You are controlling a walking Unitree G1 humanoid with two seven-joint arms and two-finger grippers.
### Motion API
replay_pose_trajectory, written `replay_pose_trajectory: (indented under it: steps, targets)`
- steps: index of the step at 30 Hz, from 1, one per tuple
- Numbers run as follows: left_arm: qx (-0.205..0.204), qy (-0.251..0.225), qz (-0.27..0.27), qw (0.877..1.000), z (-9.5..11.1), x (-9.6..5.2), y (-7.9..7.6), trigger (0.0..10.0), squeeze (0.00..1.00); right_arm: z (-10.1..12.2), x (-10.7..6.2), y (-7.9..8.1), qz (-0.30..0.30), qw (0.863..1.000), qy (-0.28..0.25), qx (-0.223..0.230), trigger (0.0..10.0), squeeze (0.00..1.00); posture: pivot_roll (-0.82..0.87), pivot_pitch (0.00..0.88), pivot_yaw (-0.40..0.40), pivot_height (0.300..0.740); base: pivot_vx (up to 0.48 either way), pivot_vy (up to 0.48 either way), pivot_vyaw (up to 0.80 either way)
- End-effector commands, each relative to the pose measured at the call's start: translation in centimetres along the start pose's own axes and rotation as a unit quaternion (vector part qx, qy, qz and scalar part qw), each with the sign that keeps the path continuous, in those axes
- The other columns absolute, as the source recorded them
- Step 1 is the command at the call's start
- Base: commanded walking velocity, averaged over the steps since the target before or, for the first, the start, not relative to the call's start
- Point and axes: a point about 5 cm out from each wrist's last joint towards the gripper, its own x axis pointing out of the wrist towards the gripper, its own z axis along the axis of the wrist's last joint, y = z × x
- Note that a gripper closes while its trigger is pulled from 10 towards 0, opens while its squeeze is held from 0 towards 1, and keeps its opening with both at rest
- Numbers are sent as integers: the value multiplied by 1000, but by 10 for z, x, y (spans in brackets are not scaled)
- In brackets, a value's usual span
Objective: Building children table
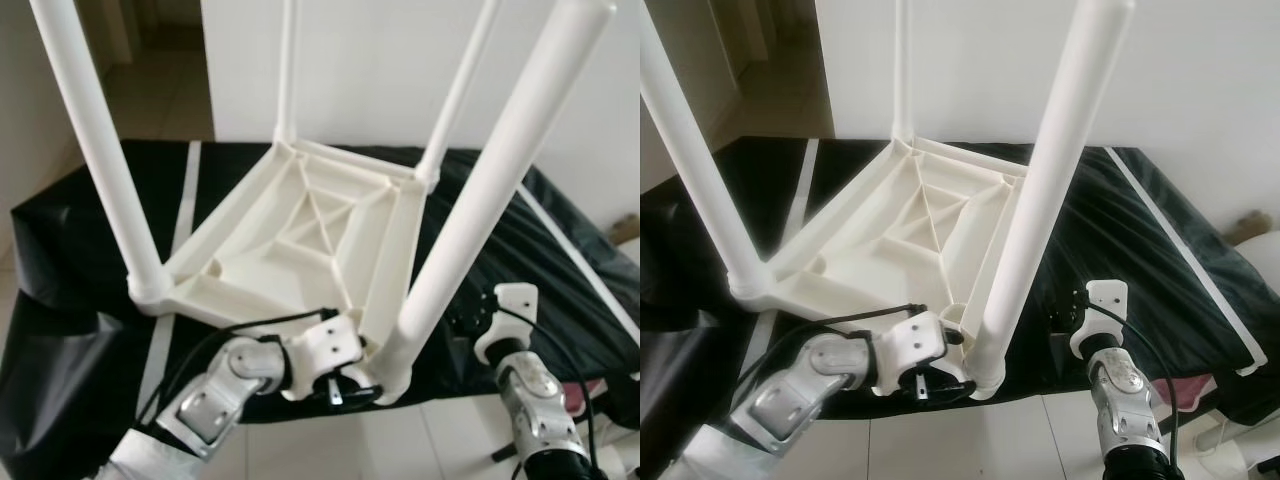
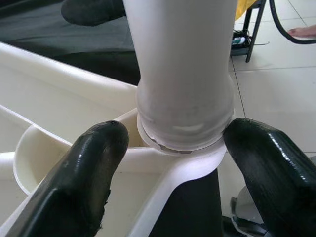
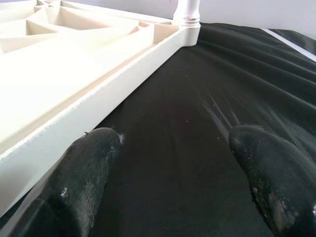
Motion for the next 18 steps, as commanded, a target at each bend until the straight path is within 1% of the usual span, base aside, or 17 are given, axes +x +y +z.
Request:
replay_pose_trajectory:
  steps: [1,2,3,5,7,8,9,10,11,13,14,15,16,18]
  targets:
    - [22,-16,12,1000,3,-9,-1,10000,0,-1,-4,-6,-10,1000,5,0,10000,0,86,0,-58,740,0,0,0]
    - [24,-16,5,1000,3,-12,0,10000,0,-1,-5,-7,-10,1000,5,0,10000,0,90,0,-60,740,0,0,0]
    - [24,-16,5,1000,3,-12,0,10000,0,-1,-5,-7,-10,1000,5,0,10000,0,90,0,-60,740,0,0,0]
    - [21,-2,-4,1000,-2,-17,3,10000,0,-1,-5,-7,-10,1000,7,-1,10000,0,92,0,-59,740,0,0,0]
    - [20,4,-4,1000,-4,-18,4,10000,0,-1,-6,-7,-10,1000,8,-2,10000,0,92,0,-59,740,0,0,0]
    - [23,23,-15,999,-11,-27,7,10000,0,-1,-5,-7,-7,1000,10,-3,10000,0,92,0,-58,740,0,0,0]
    - [24,36,-15,999,-17,-35,12,10000,0,-1,-5,-7,-6,1000,10,-4,10000,0,91,0,-58,740,0,0,0]
    - [24,36,-15,999,-17,-35,12,10000,0,-1,-5,-7,-6,1000,10,-4,10000,0,91,0,-58,740,0,0,0]
    - [25,45,-14,999,-20,-40,16,10000,0,-1,-5,-7,-6,1000,10,-4,10000,0,91,0,-58,740,0,0,0]
    - [29,60,-5,998,-26,-51,24,10000,0,0,-4,-8,-7,1000,9,-4,10000,0,93,0,-59,740,0,0,0]
    - [31,69,14,997,-29,-57,32,10000,0,0,-4,-8,-7,1000,9,-4,10000,0,94,0,-59,740,0,0,0]
    - [31,69,14,997,-29,-57,32,10000,0,0,-4,-8,-7,1000,9,-4,10000,0,94,0,-59,740,0,0,0]
    - [25,80,32,996,-32,-62,39,10000,0,0,-4,-8,-6,1000,9,-4,10000,0,94,0,-59,740,0,0,0]
    - [26,100,64,993,-38,-71,51,10000,0,0,-3,-7,-5,1000,9,-4,10000,0,96,0,-59,740,0,0,0]
